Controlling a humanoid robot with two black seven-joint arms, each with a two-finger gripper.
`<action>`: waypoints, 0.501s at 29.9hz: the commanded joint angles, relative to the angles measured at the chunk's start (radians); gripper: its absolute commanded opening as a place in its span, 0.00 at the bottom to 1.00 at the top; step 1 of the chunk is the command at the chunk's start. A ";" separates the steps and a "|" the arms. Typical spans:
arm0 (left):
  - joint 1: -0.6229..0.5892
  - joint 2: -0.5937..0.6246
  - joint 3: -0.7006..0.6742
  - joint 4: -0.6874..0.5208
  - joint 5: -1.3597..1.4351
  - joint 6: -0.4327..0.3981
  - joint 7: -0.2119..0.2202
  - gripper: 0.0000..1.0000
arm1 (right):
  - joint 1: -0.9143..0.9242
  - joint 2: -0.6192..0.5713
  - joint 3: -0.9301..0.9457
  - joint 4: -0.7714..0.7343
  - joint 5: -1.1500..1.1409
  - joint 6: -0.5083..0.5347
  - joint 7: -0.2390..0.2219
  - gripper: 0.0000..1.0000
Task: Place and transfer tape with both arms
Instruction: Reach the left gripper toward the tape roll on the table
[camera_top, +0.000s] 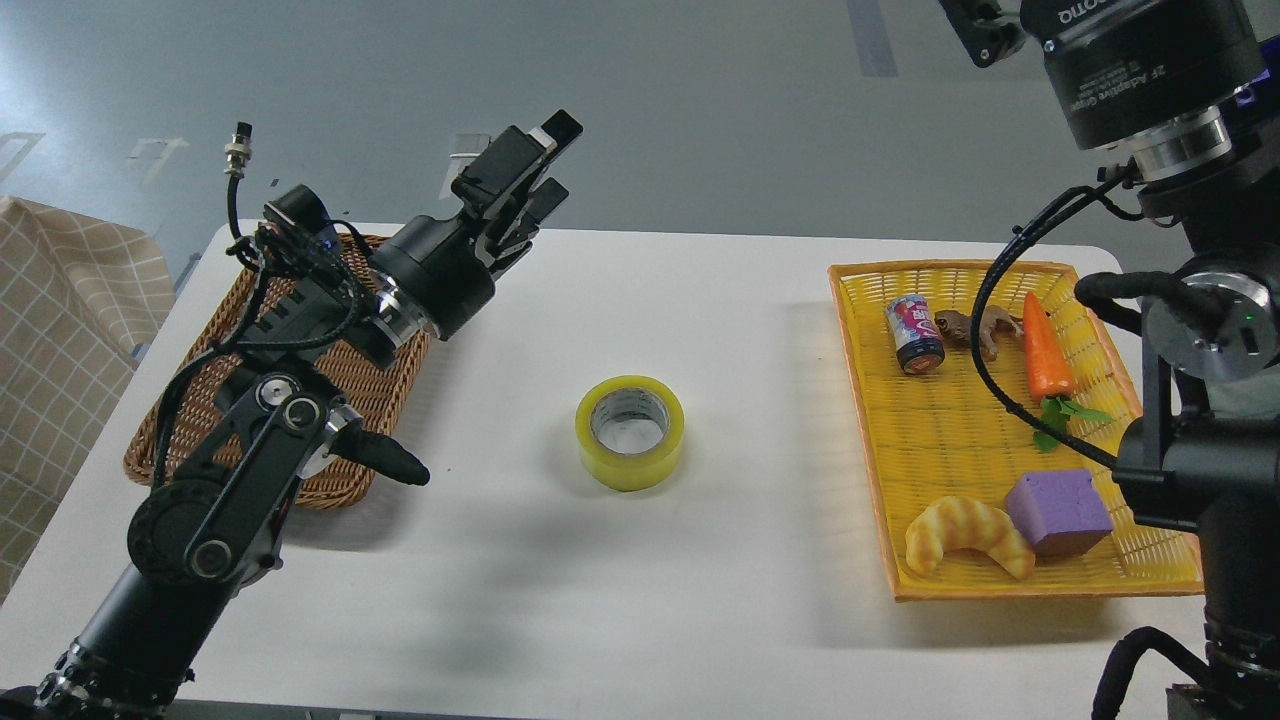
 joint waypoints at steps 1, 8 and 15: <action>-0.001 0.006 0.106 0.004 0.272 0.084 -0.018 0.98 | -0.002 -0.001 0.027 0.009 0.023 0.062 0.002 1.00; -0.021 0.044 0.232 0.002 0.516 0.115 -0.017 0.98 | -0.004 -0.001 0.050 0.009 0.093 0.071 0.002 1.00; -0.044 0.150 0.377 0.015 0.584 0.115 -0.015 0.98 | -0.018 -0.001 0.056 0.009 0.093 0.074 0.002 1.00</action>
